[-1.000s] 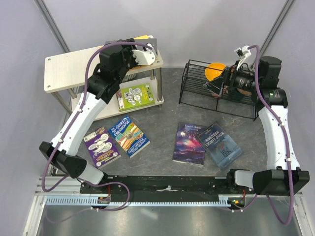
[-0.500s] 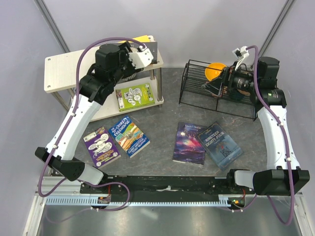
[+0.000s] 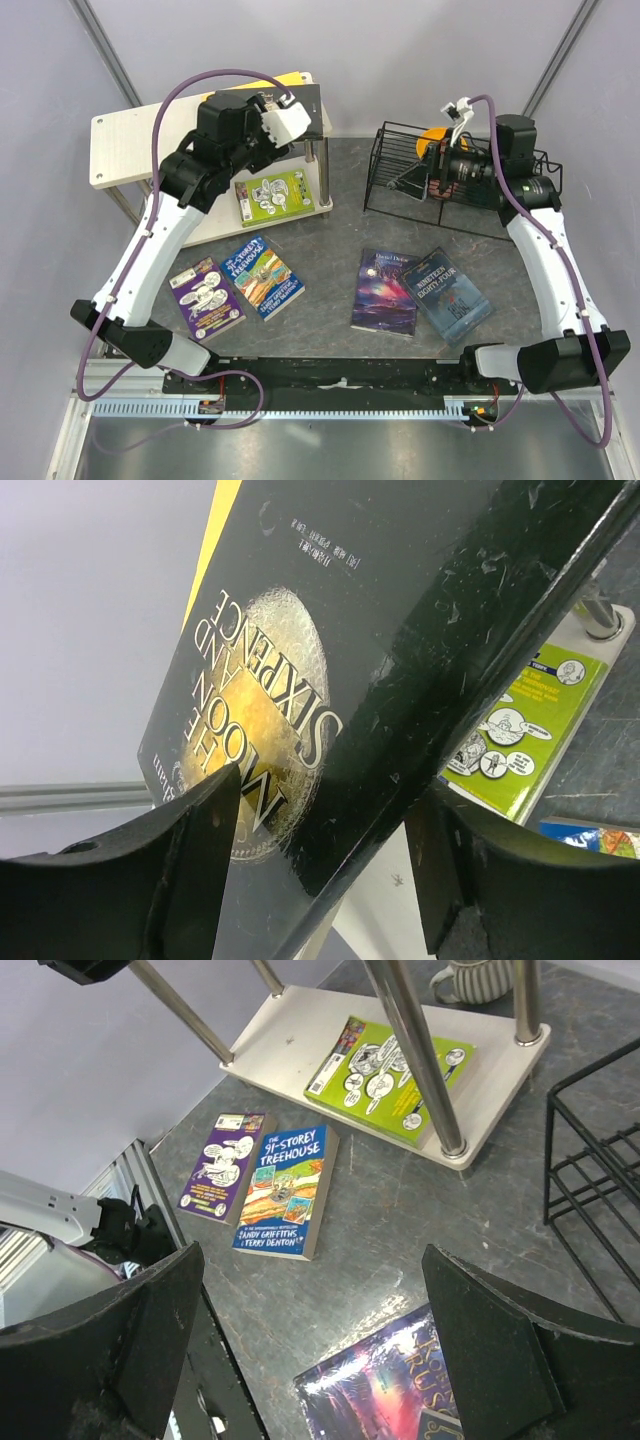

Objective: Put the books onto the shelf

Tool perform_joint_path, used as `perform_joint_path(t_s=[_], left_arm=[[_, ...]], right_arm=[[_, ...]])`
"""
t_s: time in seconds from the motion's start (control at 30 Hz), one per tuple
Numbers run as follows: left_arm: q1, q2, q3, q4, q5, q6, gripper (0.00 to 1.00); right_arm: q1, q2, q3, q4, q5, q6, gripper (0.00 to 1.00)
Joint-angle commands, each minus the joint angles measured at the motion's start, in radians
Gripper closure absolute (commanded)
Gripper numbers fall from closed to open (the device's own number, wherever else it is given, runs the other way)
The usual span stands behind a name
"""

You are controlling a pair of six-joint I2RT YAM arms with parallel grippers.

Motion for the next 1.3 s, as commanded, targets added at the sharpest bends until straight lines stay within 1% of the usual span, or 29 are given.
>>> perform_joint_path(t_s=[0.0,0.43,0.63,0.77,0.93,1.03,1.07,1.27], left_arm=[[0.0,0.009,0.081,0.027,0.005,-0.104,0.3],[0.0,0.081,0.166,-0.049,-0.005,-0.249,0.32],[0.0,0.075,0.198,-0.078,0.029,-0.326,0.28],[0.0,0.061,0.195,-0.099,0.045,-0.351,0.28],[0.002,0.041,0.181,-0.102,0.052,-0.366,0.27],[0.0,0.024,0.177,-0.099,0.055,-0.378,0.27],[0.0,0.02,0.175,-0.098,0.055,-0.383,0.27],[0.0,-0.056,0.161,-0.101,0.092,-0.46,0.27]], right_arm=[[0.039,0.024,0.058,0.042,0.031,0.01,0.02],[0.059,0.028,0.071,0.044,0.043,0.01,0.02],[0.062,0.05,0.105,0.045,0.04,0.012,0.02],[0.093,0.083,0.157,0.044,0.045,0.019,0.02],[0.148,0.174,0.274,0.079,0.06,0.055,0.02],[0.193,0.247,0.37,0.099,0.085,0.079,0.02],[0.213,0.269,0.425,0.102,0.094,0.084,0.02],[0.269,0.427,0.628,0.096,0.169,0.098,0.02]])
